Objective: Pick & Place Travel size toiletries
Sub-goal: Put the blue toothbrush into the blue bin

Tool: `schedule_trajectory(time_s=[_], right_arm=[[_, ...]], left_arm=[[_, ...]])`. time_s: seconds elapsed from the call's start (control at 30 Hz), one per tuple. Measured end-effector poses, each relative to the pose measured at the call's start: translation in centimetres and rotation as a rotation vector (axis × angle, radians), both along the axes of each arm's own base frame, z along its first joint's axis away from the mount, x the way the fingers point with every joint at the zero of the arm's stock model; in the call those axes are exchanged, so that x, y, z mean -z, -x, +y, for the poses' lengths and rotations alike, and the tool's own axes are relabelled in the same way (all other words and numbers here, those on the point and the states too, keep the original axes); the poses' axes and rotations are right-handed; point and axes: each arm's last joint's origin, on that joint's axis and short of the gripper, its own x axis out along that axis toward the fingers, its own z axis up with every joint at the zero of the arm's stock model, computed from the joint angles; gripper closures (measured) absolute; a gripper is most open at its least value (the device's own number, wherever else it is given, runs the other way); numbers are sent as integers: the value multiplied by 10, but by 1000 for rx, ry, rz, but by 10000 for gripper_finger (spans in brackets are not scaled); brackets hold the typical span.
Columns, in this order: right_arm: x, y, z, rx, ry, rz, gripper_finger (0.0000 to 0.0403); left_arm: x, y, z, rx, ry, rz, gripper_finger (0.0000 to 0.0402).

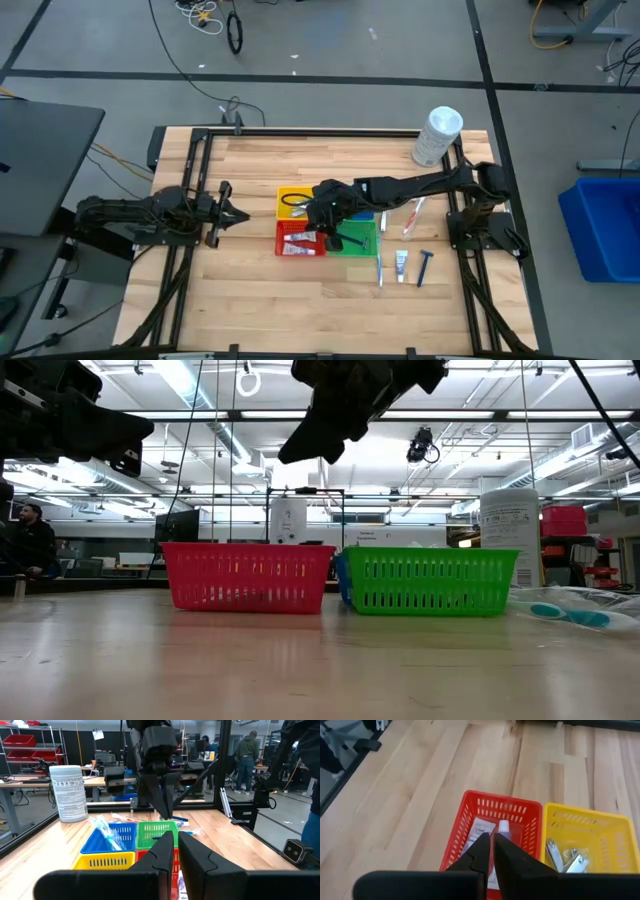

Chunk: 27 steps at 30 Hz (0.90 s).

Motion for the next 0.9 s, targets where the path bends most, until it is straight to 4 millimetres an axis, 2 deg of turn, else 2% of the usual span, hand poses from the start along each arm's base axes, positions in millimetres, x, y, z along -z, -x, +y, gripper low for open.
schedule_trajectory(time_s=[0.27, 0.4, 0.9], right_arm=[[-8, 7, -3, 7, 0, -11, 383], [-6, 17, -6, 7, 10, -6, 389], [-11, 82, -21, 87, 63, -29, 393]], left_arm=[[0, 0, 0, 0, 0, 1, 369], [0, 0, 0, 0, 0, 0, 369], [1, 0, 0, 0, 0, 5, 369]])
